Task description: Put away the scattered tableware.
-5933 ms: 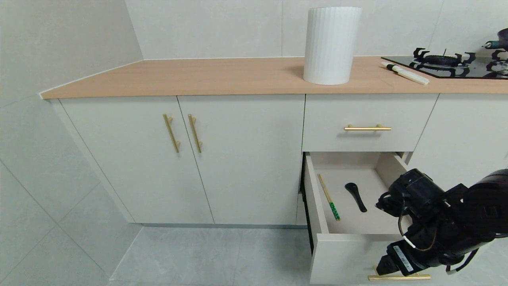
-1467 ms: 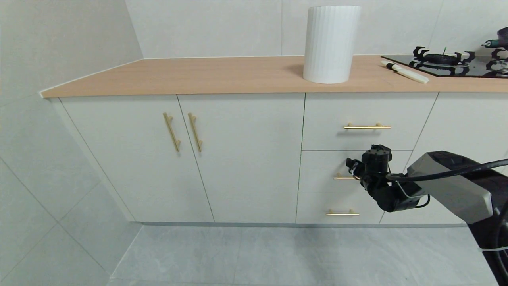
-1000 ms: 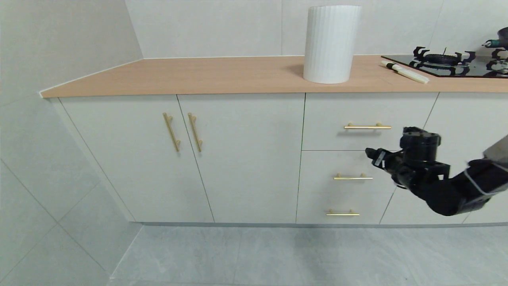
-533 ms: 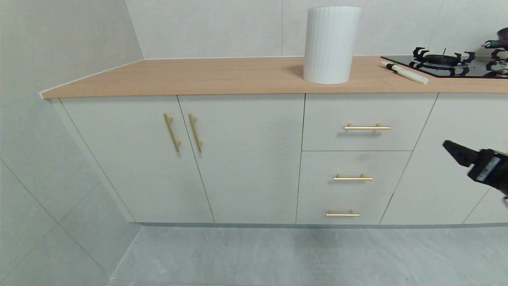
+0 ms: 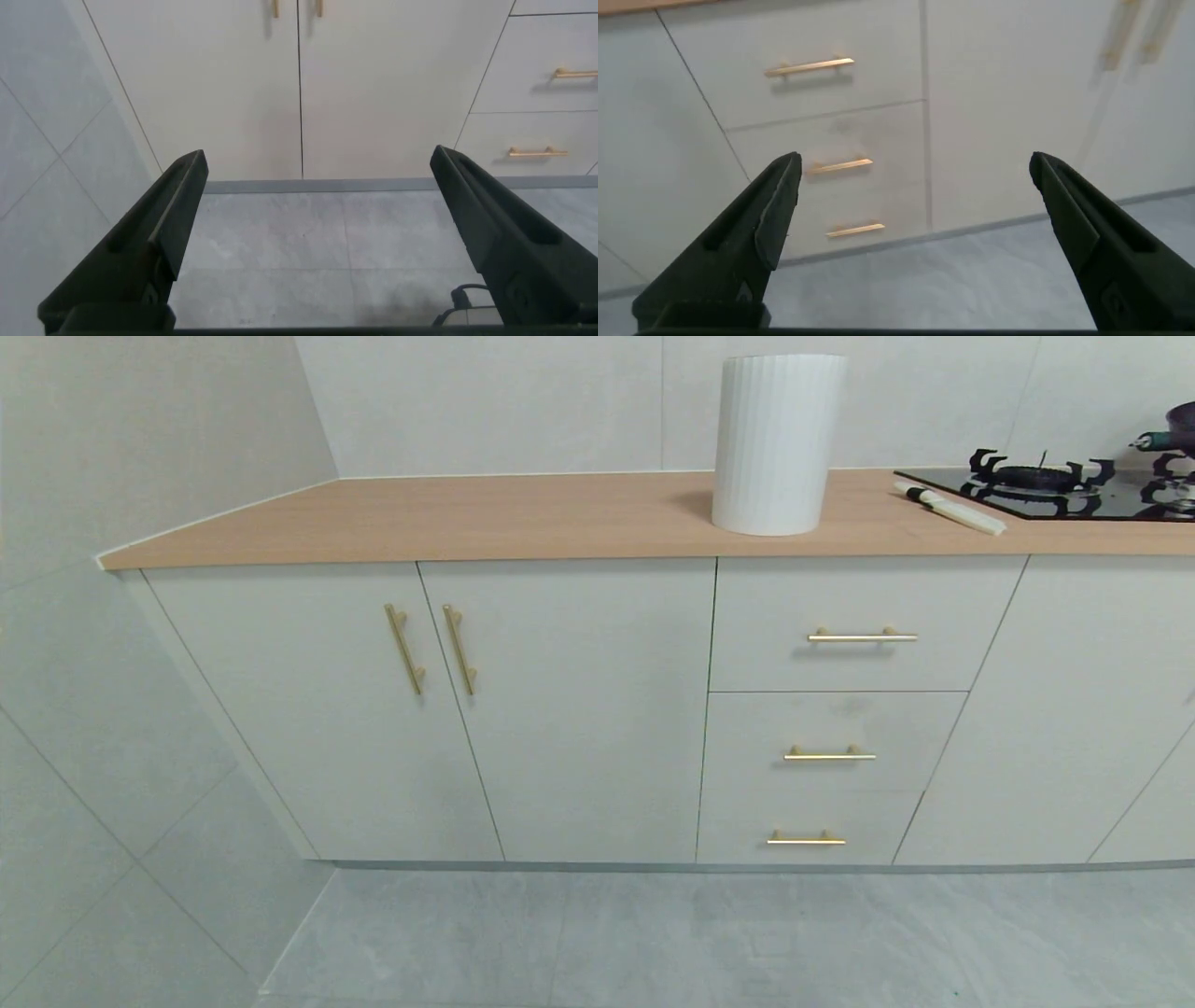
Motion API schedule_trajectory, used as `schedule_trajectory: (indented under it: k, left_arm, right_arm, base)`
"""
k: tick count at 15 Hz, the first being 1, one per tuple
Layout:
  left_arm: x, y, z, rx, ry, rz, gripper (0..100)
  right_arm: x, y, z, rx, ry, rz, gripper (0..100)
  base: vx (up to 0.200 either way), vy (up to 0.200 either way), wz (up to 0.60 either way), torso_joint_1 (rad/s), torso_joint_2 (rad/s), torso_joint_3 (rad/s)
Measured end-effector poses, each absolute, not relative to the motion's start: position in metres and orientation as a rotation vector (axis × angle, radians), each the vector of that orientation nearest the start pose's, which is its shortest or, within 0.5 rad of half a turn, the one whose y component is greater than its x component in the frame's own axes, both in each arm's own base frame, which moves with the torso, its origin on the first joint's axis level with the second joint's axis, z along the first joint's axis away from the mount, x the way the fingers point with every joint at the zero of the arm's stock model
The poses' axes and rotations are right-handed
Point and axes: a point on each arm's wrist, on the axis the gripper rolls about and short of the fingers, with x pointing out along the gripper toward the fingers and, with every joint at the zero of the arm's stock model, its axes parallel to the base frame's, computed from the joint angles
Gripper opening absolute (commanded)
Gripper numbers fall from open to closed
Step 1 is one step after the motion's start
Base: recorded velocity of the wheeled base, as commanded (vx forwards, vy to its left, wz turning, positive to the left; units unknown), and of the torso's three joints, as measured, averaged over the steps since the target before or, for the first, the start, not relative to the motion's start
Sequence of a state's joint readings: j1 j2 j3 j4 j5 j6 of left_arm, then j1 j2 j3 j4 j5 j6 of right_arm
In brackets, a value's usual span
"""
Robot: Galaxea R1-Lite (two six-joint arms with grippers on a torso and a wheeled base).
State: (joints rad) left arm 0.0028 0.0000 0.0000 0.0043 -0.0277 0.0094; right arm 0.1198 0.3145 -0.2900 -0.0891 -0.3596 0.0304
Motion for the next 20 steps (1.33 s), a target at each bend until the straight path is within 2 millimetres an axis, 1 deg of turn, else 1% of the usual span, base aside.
schedule_trajectory:
  k: [1,2,4,7,8,9,11,13,15,20]
  left_arm:
    - [-0.023,-0.001,0.075,0.009,0.004,-0.024,100]
    - [-0.023,-0.001,0.075,0.009,0.004,-0.024,100]
    - [-0.023,-0.001,0.075,0.009,0.005,-0.024,100]
    - [-0.023,-0.001,0.075,0.009,0.004,-0.024,100]
    - [-0.023,-0.001,0.075,0.009,0.004,-0.024,100]
    - [-0.023,-0.001,0.075,0.009,0.005,-0.025,100]
    - [-0.023,-0.001,0.075,0.009,0.005,-0.025,100]
    - [-0.023,-0.001,0.075,0.009,0.005,-0.024,100]
    - [-0.023,-0.001,0.075,0.009,0.005,-0.025,100]
    - [-0.023,-0.001,0.075,0.012,0.005,-0.024,100]
  right_arm:
    - [-0.02,-0.011,0.162,0.026,-0.061,-0.293,100]
    - [-0.028,-0.013,0.157,0.015,-0.07,-0.344,100]
    - [-0.038,-0.013,0.154,0.011,-0.11,-0.398,100]
    - [-0.045,-0.011,0.135,-0.06,-0.079,-0.515,100]
    - [-0.045,-0.011,0.13,-0.061,-0.085,-0.499,100]
    - [-0.042,-0.009,0.123,-0.059,-0.089,-0.425,100]
    - [-0.032,-0.005,0.106,-0.047,-0.121,-0.242,100]
    - [-0.026,-0.001,0.093,-0.035,-0.115,-0.061,100]
    - [-0.024,0.0,0.078,-0.03,-0.002,-0.029,100]
    - [-0.023,0.0,0.076,-0.007,-0.008,-0.027,100]
  base:
    - [0.0,0.0,0.0,0.0,0.0,0.0]
    - [0.0,0.0,0.0,0.0,0.0,0.0]
    - [0.0,0.0,0.0,0.0,0.0,0.0]
    - [0.0,0.0,0.0,0.0,0.0,0.0]
    - [0.0,0.0,0.0,0.0,0.0,0.0]
    - [0.0,0.0,0.0,0.0,0.0,0.0]
    - [0.0,0.0,0.0,0.0,0.0,0.0]
    - [0.0,0.0,0.0,0.0,0.0,0.0]
    - [0.0,0.0,0.0,0.0,0.0,0.0]
    - [0.0,0.0,0.0,0.0,0.0,0.0]
